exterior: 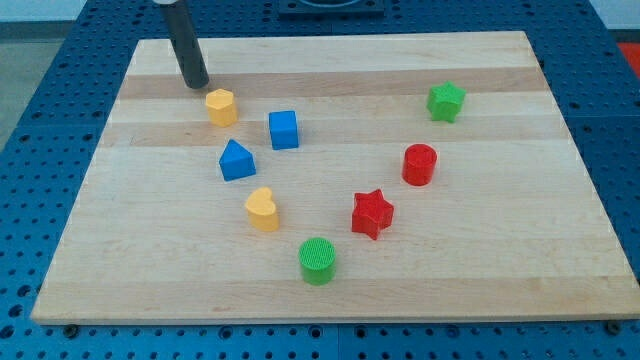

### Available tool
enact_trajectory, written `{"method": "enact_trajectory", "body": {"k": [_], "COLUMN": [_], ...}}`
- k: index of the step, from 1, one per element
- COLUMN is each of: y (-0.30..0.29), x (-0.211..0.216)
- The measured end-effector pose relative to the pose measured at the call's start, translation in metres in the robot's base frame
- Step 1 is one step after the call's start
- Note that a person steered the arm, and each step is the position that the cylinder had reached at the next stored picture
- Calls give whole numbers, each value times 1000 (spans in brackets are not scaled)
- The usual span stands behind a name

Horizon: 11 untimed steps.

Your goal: Move the yellow hexagon close to the top of the blue triangle

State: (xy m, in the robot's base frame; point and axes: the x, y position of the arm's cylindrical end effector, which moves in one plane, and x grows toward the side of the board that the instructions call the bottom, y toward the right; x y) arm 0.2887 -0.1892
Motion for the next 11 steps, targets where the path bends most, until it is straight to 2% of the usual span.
{"method": "enact_trajectory", "body": {"k": [2, 4, 5, 7, 11], "y": [-22, 13, 31, 45, 40], "x": [0, 0, 7, 76, 79]}}
